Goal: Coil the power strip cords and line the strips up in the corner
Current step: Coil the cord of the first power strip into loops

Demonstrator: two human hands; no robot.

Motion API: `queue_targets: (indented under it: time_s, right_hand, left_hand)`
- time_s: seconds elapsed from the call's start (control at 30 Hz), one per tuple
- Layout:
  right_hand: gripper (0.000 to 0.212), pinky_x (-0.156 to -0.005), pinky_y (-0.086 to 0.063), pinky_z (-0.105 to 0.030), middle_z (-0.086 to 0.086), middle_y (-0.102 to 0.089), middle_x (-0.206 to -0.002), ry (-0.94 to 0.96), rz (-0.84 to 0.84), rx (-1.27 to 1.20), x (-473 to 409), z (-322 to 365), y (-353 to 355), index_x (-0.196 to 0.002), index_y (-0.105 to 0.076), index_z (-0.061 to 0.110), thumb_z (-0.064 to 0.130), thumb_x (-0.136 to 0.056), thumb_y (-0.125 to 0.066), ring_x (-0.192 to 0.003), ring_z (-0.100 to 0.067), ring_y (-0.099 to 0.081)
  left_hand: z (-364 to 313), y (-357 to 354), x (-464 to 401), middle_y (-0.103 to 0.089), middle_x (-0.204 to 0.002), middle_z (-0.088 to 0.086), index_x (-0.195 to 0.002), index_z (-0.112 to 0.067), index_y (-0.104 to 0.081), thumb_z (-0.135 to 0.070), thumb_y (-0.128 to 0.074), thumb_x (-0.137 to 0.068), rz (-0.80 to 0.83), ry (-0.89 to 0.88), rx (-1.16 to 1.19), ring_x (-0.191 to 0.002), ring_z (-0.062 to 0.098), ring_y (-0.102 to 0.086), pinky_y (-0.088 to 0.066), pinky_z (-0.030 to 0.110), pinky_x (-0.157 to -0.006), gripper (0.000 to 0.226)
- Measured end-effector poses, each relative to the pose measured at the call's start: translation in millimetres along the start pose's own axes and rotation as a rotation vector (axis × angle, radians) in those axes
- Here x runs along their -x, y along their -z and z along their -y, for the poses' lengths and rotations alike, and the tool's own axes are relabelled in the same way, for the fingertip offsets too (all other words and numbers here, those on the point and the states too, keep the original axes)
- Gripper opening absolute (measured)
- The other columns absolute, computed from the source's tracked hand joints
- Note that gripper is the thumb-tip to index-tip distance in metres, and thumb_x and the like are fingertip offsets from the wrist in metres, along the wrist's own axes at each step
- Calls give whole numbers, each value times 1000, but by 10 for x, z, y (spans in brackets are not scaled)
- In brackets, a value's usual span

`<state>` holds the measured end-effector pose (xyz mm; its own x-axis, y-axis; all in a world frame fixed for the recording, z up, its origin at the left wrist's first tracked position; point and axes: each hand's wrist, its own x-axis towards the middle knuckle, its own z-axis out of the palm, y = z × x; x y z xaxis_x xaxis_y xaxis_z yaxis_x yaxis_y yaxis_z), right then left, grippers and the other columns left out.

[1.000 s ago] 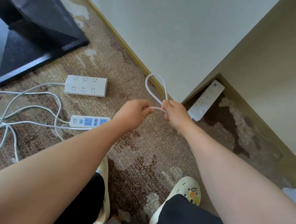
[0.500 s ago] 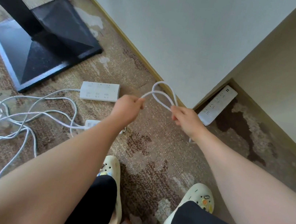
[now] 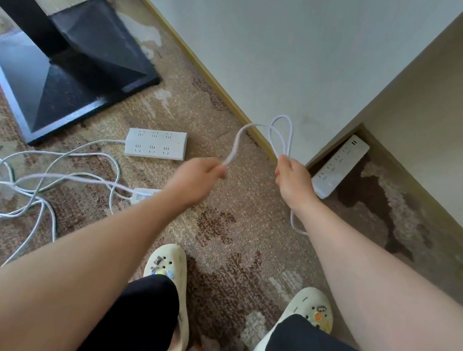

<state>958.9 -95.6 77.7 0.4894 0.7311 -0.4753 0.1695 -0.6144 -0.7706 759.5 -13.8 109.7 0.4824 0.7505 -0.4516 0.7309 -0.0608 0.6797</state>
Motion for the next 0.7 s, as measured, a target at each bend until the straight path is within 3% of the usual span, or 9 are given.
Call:
queue_targets:
  time_s: [0.1,0.23,0.37,0.5,0.6,0.7]
  right_hand:
    - [35,-47,-28,-25,4,-44,-61,-24,47,-169,15,23,-32,-82,-53,16,36,-104,-34,-50,-11,-36]
    - [40,-55,-35,-27,1,-53,-68,-23,99,-126,36,-43,-17,-82,-61,14,35,-104,-35,-58,-13,-45]
    - [42,-47,-32,-23,-2,-56,-70,-117,155,-192,12,-19,-33,-80,-67,12,35,-103,-41,-47,-9,-41]
    - [38,-50,-31,-26,-6,-62,-74,-189,212,-282,7,9,-55,-80,-69,11,35,-102,-48,-52,-13,-42]
    - [37,-51,-32,-26,-1,-54,-64,-199,214,-295,4,14,-45,-76,-63,13,33,-103,-46,-51,-12,-40]
    - [41,-51,-31,-27,4,-51,-57,-159,186,-242,-6,28,-36,-72,-59,15,34,-103,-41,-52,-13,-39]
  left_hand:
    - [-368,-462,16,-60,-64,-4,-88,-18,-66,-27,-45,-98,89,-6,89,-31,-2,-36,-33,15,-33,25]
    - [-293,-592,55,-63,-73,1,-92,-16,-65,-30,-40,-100,38,-25,-160,-53,15,-51,-49,31,-53,30]
    - [-297,-626,15,-55,-65,-4,-87,-20,-56,-35,-39,-101,-41,-145,-125,-56,19,-51,-38,31,-49,27]
    - [-336,-728,-26,-56,-73,-5,-113,-19,-60,-25,-39,-101,58,-147,-149,-57,13,-50,-39,28,-51,24]
    - [-332,-749,-46,-55,-71,-3,-102,-13,-63,-25,-39,-102,113,-139,-174,-57,11,-49,-35,26,-49,27]
    - [-208,-700,-5,-56,-72,-3,-100,-13,-64,-28,-36,-102,233,-120,-146,-62,16,-54,-47,32,-58,32]
